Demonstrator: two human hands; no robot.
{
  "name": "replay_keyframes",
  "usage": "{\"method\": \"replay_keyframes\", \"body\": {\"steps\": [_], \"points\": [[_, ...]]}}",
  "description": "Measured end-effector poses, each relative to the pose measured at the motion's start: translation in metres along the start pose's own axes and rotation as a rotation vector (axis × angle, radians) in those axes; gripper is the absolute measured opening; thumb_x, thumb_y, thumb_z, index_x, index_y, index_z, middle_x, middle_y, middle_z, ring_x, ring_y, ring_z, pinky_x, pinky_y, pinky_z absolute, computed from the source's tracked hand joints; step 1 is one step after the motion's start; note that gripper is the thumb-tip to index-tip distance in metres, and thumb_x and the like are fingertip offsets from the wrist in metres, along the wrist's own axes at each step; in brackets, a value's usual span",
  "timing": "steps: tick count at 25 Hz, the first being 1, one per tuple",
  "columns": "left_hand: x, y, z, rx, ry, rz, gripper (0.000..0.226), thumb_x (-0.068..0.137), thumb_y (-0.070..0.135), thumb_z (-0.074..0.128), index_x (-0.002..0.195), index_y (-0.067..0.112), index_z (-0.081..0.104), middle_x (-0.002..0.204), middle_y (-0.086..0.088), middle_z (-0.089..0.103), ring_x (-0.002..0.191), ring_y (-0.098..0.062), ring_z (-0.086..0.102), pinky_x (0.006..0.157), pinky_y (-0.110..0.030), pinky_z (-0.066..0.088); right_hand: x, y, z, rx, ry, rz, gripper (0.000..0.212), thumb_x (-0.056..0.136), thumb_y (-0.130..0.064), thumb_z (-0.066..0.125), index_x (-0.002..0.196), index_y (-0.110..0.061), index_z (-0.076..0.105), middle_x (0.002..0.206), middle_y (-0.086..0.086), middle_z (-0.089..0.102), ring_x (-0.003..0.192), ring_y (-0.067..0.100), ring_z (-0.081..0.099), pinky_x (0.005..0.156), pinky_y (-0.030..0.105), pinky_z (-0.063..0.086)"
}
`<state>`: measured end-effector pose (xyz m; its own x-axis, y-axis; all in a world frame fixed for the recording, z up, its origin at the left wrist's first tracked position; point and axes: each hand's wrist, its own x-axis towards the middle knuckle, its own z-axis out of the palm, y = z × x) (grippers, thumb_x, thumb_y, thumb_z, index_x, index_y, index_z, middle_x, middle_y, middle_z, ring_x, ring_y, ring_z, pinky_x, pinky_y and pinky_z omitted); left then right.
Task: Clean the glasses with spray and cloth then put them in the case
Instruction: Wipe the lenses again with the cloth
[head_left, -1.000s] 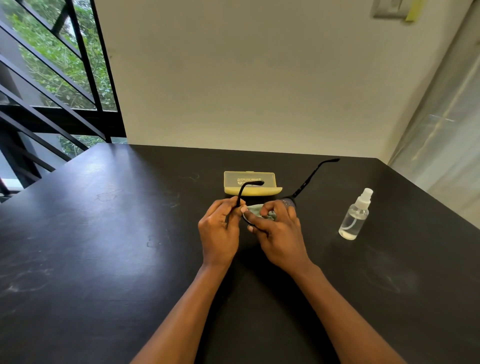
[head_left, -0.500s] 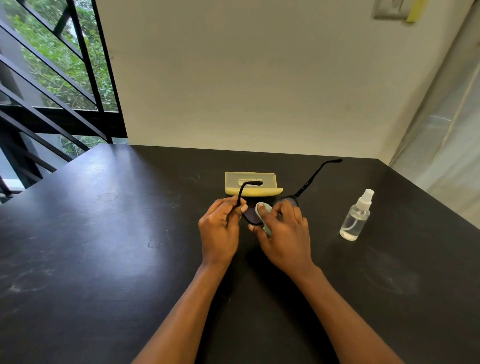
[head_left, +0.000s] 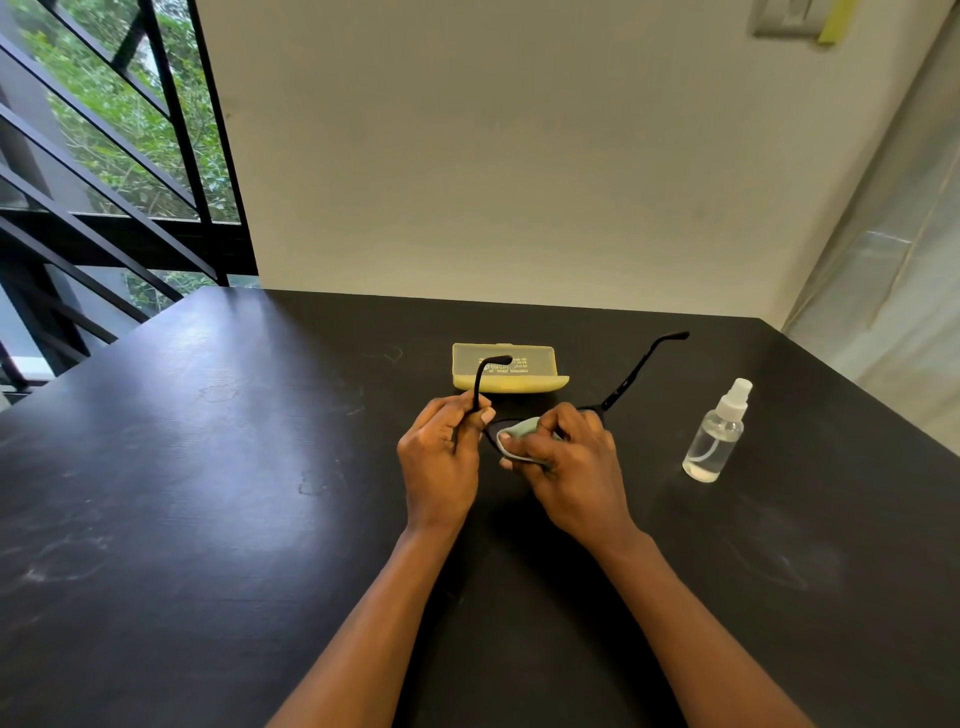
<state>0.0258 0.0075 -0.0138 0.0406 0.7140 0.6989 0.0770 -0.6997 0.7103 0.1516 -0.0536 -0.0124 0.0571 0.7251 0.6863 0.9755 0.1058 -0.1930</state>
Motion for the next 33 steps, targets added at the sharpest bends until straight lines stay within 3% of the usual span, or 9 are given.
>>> {"method": "replay_keyframes", "body": {"steps": [4, 7, 11, 18, 20, 23, 27, 30, 33], "points": [[0.001, -0.003, -0.002, 0.032, 0.029, -0.016, 0.020, 0.082, 0.004, 0.066, 0.100, 0.011, 0.068, 0.090, 0.011, 0.059, 0.083, 0.011, 0.060, 0.071, -0.010, 0.051, 0.000, 0.006, -0.009, 0.112, -0.039, 0.053, 0.016, 0.071, -0.022, 0.078, 0.086, -0.020, 0.073, 0.081, -0.005, 0.054, 0.077, 0.016, 0.050, 0.062, 0.028, 0.039], [0.004, -0.006, -0.002, 0.034, 0.064, -0.061, 0.018, 0.082, 0.007, 0.066, 0.099, 0.006, 0.070, 0.091, 0.008, 0.062, 0.079, 0.002, 0.062, 0.072, -0.017, 0.055, 0.003, 0.012, -0.024, 0.404, -0.018, 0.366, 0.011, 0.077, -0.019, 0.073, 0.086, -0.025, 0.071, 0.080, -0.014, 0.052, 0.078, 0.005, 0.052, 0.065, 0.014, 0.040], [0.005, -0.003, -0.003, 0.061, 0.075, -0.048, 0.019, 0.082, 0.007, 0.066, 0.100, 0.001, 0.069, 0.092, 0.004, 0.062, 0.078, 0.002, 0.060, 0.071, -0.010, 0.051, 0.005, 0.022, -0.038, 0.753, 0.166, 0.669, 0.006, 0.080, -0.021, 0.069, 0.083, -0.026, 0.067, 0.091, 0.000, 0.064, 0.083, 0.013, 0.061, 0.067, 0.023, 0.047], [0.003, -0.001, -0.002, 0.075, 0.074, -0.033, 0.019, 0.081, 0.005, 0.067, 0.099, 0.002, 0.069, 0.091, 0.004, 0.062, 0.077, 0.007, 0.060, 0.070, -0.003, 0.046, 0.004, 0.016, -0.028, 0.460, 0.365, 0.607, 0.016, 0.082, -0.017, 0.068, 0.091, -0.019, 0.054, 0.083, -0.010, 0.057, 0.075, 0.001, 0.056, 0.060, 0.006, 0.045], [0.003, 0.000, -0.002, 0.073, 0.070, -0.023, 0.018, 0.080, 0.004, 0.067, 0.099, 0.003, 0.069, 0.091, 0.005, 0.061, 0.083, 0.011, 0.059, 0.071, -0.002, 0.045, 0.004, 0.015, -0.021, 0.355, 0.382, 0.533, 0.015, 0.082, -0.014, 0.068, 0.088, -0.015, 0.056, 0.083, -0.003, 0.058, 0.072, 0.003, 0.054, 0.059, 0.009, 0.045], [0.003, 0.000, -0.001, 0.080, 0.066, -0.009, 0.018, 0.080, 0.002, 0.067, 0.098, 0.001, 0.070, 0.092, 0.004, 0.062, 0.077, 0.009, 0.060, 0.073, -0.001, 0.045, 0.003, 0.015, -0.013, 0.175, 0.212, 0.444, 0.016, 0.084, -0.013, 0.065, 0.099, -0.007, 0.065, 0.097, 0.008, 0.060, 0.084, 0.008, 0.049, 0.067, 0.010, 0.036], [0.002, -0.001, -0.001, 0.093, 0.077, 0.003, 0.019, 0.080, 0.002, 0.067, 0.099, 0.001, 0.069, 0.092, 0.004, 0.061, 0.077, 0.009, 0.058, 0.071, -0.001, 0.044, -0.002, 0.015, -0.012, -0.014, -0.147, 0.372, 0.043, 0.089, -0.029, 0.054, 0.129, -0.017, 0.051, 0.128, 0.003, 0.039, 0.113, 0.017, 0.028, 0.095, 0.030, 0.032], [0.002, -0.002, -0.001, 0.070, 0.070, 0.002, 0.019, 0.081, 0.003, 0.067, 0.099, 0.006, 0.069, 0.090, 0.007, 0.061, 0.081, 0.011, 0.059, 0.070, -0.006, 0.049, -0.003, 0.018, -0.011, -0.238, -0.200, 0.324, 0.058, 0.087, -0.038, 0.053, 0.140, -0.024, 0.035, 0.137, 0.002, 0.030, 0.118, 0.023, 0.024, 0.091, 0.036, 0.029], [0.001, -0.002, -0.001, 0.039, 0.043, 0.017, 0.019, 0.081, 0.003, 0.066, 0.099, 0.008, 0.069, 0.091, 0.007, 0.063, 0.084, 0.010, 0.060, 0.071, -0.011, 0.052, -0.003, 0.026, -0.003, -0.283, -0.106, 0.286, 0.058, 0.081, -0.029, 0.066, 0.134, -0.021, 0.045, 0.129, 0.011, 0.045, 0.108, 0.031, 0.036, 0.075, 0.041, 0.034]]}}
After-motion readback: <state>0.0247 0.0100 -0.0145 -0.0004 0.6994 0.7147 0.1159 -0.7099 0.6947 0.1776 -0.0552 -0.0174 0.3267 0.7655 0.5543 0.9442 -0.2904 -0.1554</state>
